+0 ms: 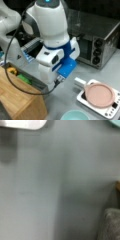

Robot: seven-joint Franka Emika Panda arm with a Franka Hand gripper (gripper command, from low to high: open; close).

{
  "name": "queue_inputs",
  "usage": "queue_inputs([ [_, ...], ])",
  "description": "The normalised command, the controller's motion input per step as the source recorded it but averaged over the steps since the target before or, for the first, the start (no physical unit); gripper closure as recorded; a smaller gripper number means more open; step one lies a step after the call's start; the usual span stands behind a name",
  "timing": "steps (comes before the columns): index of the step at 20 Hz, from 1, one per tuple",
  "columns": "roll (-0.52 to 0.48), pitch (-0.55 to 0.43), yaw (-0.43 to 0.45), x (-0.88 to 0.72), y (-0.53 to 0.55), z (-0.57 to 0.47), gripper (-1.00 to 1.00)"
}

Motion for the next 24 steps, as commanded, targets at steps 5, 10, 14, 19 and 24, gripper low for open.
queue_inputs([
  [5, -0.099, 0.187, 0.123, 0.62, -0.32, -0.01, -1.0],
  [10, 0.061, 0.187, 0.167, 0.52, -0.38, -0.16, -1.0],
  [14, 0.148, 0.119, 0.158, 0.51, -0.51, -0.19, -1.0],
  [19, 0.189, 0.121, 0.101, 0.43, -0.47, -0.05, -1.0],
  [24, 0.182, 0.136, -0.001, 0.28, -0.16, 0.05, -1.0],
])
